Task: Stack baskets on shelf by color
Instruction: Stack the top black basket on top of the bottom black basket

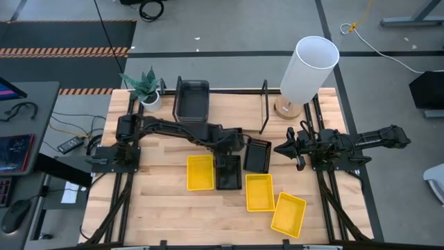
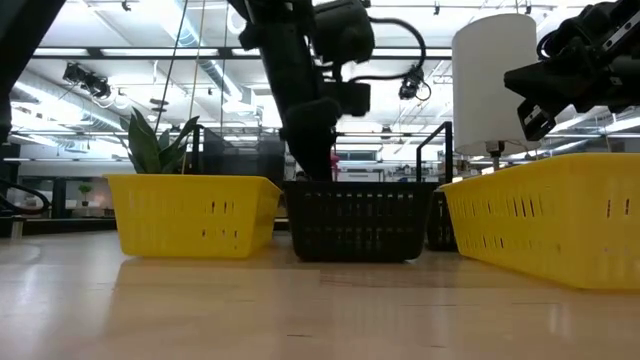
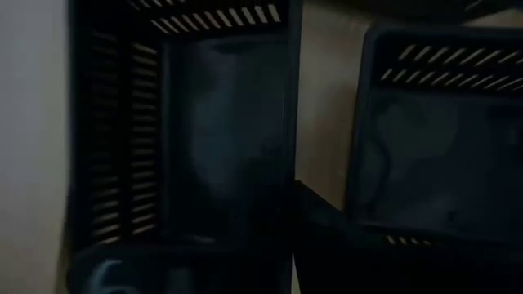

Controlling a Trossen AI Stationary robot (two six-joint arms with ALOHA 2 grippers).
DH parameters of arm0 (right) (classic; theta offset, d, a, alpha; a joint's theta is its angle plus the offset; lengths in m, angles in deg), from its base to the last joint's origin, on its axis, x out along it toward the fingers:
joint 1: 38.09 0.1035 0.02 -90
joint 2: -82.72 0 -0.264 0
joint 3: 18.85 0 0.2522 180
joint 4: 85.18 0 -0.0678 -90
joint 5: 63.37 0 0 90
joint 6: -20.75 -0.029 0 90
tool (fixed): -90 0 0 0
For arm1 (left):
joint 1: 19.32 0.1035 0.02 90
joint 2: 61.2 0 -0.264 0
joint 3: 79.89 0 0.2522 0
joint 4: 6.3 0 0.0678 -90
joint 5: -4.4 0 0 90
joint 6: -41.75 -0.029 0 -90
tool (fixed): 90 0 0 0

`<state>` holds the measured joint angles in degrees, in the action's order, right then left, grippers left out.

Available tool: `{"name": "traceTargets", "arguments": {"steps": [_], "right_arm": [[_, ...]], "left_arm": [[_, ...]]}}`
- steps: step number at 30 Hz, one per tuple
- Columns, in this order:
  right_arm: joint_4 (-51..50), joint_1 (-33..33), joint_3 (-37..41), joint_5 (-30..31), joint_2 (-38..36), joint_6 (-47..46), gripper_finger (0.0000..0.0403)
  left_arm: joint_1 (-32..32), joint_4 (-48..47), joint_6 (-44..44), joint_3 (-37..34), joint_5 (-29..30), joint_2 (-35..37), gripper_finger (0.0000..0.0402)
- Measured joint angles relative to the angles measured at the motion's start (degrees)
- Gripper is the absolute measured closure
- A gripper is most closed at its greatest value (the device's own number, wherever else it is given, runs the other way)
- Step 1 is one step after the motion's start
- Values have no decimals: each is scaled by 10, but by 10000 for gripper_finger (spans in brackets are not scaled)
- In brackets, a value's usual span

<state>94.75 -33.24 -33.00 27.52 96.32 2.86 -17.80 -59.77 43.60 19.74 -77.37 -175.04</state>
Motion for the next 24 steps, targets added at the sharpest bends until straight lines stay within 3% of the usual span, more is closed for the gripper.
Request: {"name": "traceTargets", "arguments": {"steps": [14, 24], "right_arm": [[8, 0, 0, 0, 4, 0, 378], [9, 0, 0, -1, 5, 0, 378]], "left_arm": [[-11, 26, -35, 0, 42, 95, 388], [-9, 42, -12, 0, 46, 210, 388]]}}
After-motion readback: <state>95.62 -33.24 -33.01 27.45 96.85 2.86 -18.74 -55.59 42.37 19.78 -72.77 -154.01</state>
